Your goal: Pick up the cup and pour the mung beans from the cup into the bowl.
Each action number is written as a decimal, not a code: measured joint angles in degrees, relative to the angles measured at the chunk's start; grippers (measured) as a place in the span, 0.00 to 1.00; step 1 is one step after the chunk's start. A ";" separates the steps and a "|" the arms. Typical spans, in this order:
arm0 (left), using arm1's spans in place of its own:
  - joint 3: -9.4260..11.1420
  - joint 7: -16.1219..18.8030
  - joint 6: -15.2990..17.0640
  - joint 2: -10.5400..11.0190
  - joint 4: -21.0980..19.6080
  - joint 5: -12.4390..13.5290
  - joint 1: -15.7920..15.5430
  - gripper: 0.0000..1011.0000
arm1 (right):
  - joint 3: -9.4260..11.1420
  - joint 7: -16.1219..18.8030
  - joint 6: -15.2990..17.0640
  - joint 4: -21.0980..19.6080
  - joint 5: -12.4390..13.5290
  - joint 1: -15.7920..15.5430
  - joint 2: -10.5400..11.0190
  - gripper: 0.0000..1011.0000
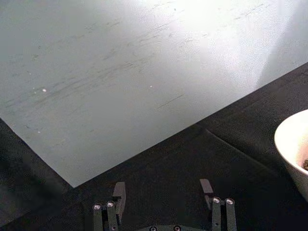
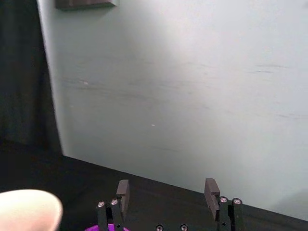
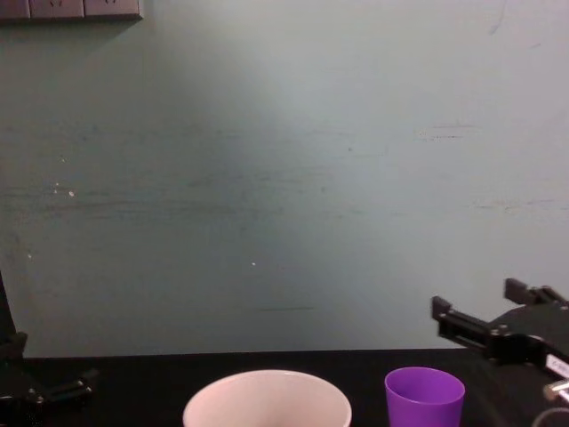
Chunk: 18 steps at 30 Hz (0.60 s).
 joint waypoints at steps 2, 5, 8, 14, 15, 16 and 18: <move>0.00 0.00 0.00 0.00 0.00 0.00 0.00 0.99 | 0.73 -0.64 0.51 -0.08 -0.26 0.00 0.17 0.99; 0.00 0.00 0.00 0.00 0.00 0.00 0.00 0.99 | 2.03 -1.56 1.25 -0.09 -0.53 -0.21 0.34 0.99; 0.00 0.00 0.00 0.00 0.00 0.00 0.00 0.99 | 2.64 -1.99 1.76 -0.08 -0.66 -0.35 0.37 0.99; 0.00 0.00 0.00 0.00 0.00 0.00 0.00 0.99 | 3.10 -4.41 3.57 1.13 -3.54 -0.63 0.28 0.99; 0.00 0.00 0.00 0.00 0.00 0.00 0.00 0.99 | 3.10 -4.83 3.79 1.41 -4.17 -0.64 0.25 0.99; 0.00 0.00 0.00 0.00 0.00 0.00 0.00 0.99 | 3.10 -5.46 4.11 2.06 -5.13 -0.65 0.15 0.99; 0.00 0.00 0.00 0.00 0.00 0.00 0.00 0.99 | 3.08 -6.18 4.42 3.04 -6.39 -0.64 -0.02 0.99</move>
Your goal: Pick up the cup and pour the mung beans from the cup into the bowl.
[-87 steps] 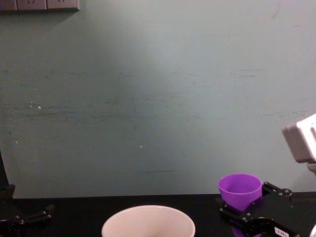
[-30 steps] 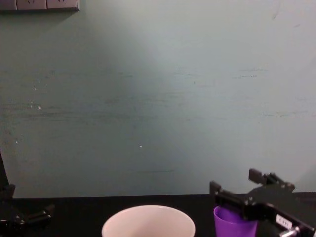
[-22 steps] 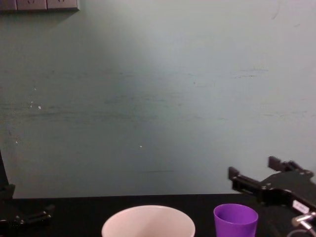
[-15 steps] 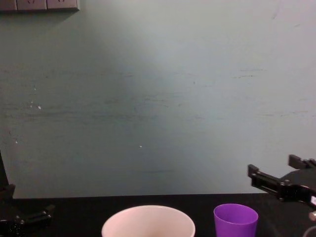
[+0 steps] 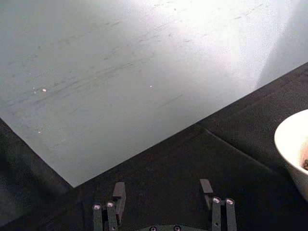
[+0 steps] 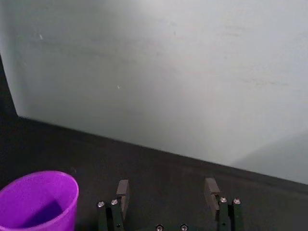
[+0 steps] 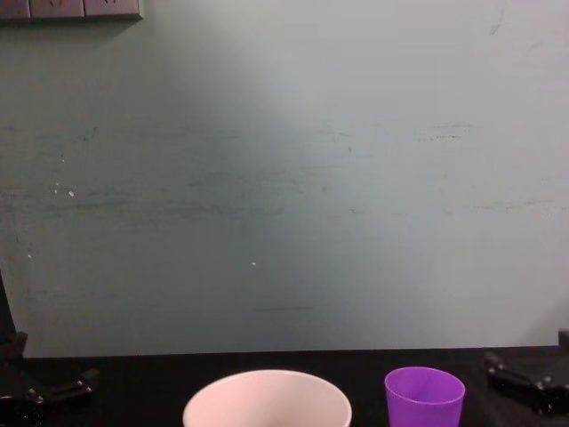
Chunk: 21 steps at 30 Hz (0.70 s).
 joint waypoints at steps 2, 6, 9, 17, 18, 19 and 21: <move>0.00 0.00 0.00 0.00 0.00 0.00 0.00 0.99 | 0.01 -0.42 0.09 0.47 -0.69 0.04 -0.14 0.99; 0.00 0.00 0.00 0.00 0.00 0.00 0.00 0.99 | 0.33 -1.19 -0.16 1.39 -1.75 0.05 -0.68 0.99; 0.00 0.00 0.00 0.00 0.00 0.00 0.00 0.99 | 0.34 -1.22 -0.22 1.46 -1.80 0.04 -0.71 0.99; 0.00 0.00 0.00 0.00 0.00 0.00 0.00 0.99 | 0.23 -1.16 -0.21 1.32 -1.68 0.05 -0.61 0.99; 0.00 0.00 0.00 0.00 0.00 0.00 0.00 0.99 | 0.22 -1.16 -0.22 1.31 -1.66 0.06 -0.61 0.99; 0.00 0.00 0.00 0.00 0.00 0.00 0.00 0.99 | 0.21 -1.16 -0.21 1.29 -1.62 0.06 -0.60 0.99; 0.00 0.00 0.00 0.00 0.00 0.00 0.00 0.99 | 0.20 -1.12 -0.21 1.28 -1.60 0.07 -0.60 0.99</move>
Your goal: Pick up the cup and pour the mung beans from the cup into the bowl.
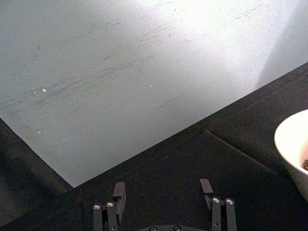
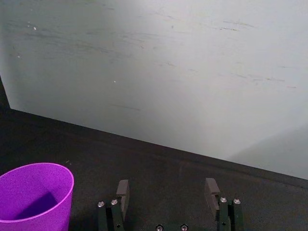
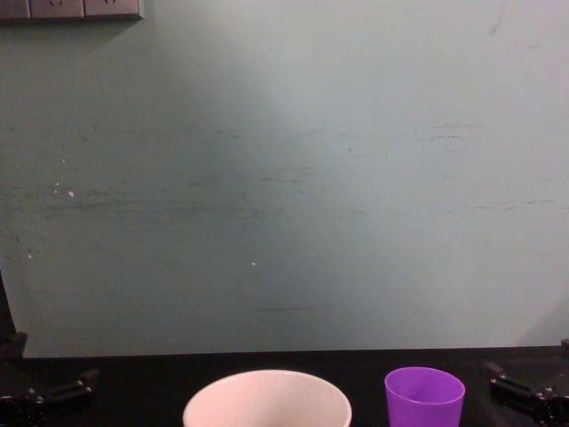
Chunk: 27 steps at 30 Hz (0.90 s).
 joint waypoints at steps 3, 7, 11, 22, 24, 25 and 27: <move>0.00 0.00 0.00 0.00 0.00 0.00 0.00 0.99 | -0.02 0.07 0.00 -0.03 0.03 0.01 0.02 0.99; 0.00 0.00 0.00 0.00 0.00 0.00 0.00 0.99 | -0.04 0.11 0.01 -0.05 0.05 0.04 0.03 0.99; 0.00 0.00 0.00 0.00 0.00 0.00 0.00 0.99 | -0.07 0.14 0.03 -0.08 0.07 0.06 0.05 0.99; 0.00 0.00 0.00 0.00 0.00 0.00 0.00 0.99 | -0.08 0.18 0.07 -0.13 0.12 0.06 0.09 0.99; 0.00 0.00 0.00 0.00 0.00 0.00 0.00 0.99 | -0.08 0.19 0.08 -0.13 0.13 0.06 0.09 0.99; 0.00 0.00 0.00 0.00 0.00 0.00 0.00 0.99 | -0.08 0.20 0.09 -0.14 0.14 0.06 0.09 0.99; 0.00 0.00 0.00 0.00 0.00 0.00 0.00 0.99 | -0.08 0.21 0.09 -0.14 0.14 0.06 0.09 0.99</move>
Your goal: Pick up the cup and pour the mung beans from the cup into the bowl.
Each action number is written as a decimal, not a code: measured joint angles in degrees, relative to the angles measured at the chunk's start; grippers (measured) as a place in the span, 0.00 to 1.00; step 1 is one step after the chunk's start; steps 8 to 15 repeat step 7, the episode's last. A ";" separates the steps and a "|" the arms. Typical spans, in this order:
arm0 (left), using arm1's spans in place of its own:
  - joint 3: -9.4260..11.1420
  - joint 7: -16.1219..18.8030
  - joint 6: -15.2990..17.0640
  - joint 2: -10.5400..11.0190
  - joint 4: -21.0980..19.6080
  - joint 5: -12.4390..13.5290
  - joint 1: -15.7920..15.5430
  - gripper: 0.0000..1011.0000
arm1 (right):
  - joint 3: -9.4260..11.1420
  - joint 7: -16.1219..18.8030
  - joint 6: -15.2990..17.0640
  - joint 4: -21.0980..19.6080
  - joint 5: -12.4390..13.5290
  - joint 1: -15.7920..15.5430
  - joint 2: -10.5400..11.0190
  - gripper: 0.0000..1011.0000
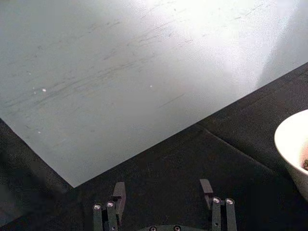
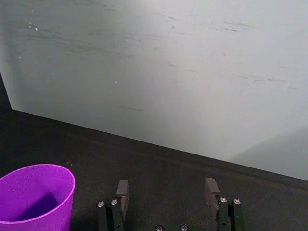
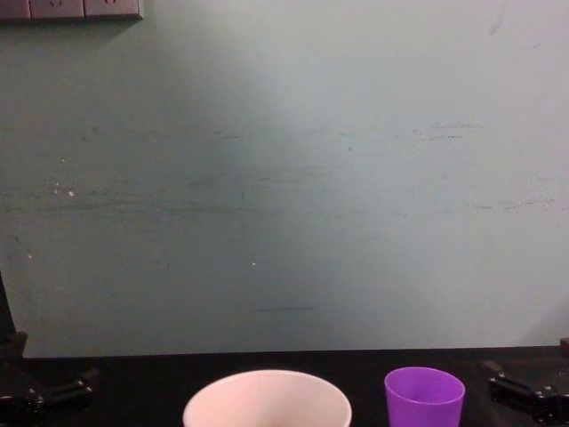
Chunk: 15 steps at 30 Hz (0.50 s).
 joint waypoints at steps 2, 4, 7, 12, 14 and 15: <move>0.00 0.00 0.00 0.00 0.00 0.00 0.00 0.99 | 0.00 0.01 0.00 0.00 0.00 0.00 0.00 0.99; 0.00 0.00 0.00 0.00 0.00 0.00 0.00 0.99 | 0.00 0.02 0.00 0.00 0.00 0.00 0.00 0.99; 0.00 0.00 0.00 0.00 0.00 0.00 0.00 0.99 | 0.00 0.02 0.00 0.00 0.00 0.00 0.00 0.99; 0.00 0.00 0.00 0.00 0.00 0.00 0.00 0.99 | 0.00 0.02 0.00 0.00 0.00 0.00 0.00 0.99; 0.00 0.00 0.00 0.00 0.00 0.00 0.00 0.99 | 0.00 0.02 0.00 0.00 0.00 0.00 0.00 0.99; 0.00 0.00 0.00 0.00 0.00 0.00 0.00 0.99 | 0.00 0.02 0.00 0.00 0.00 0.00 0.00 0.99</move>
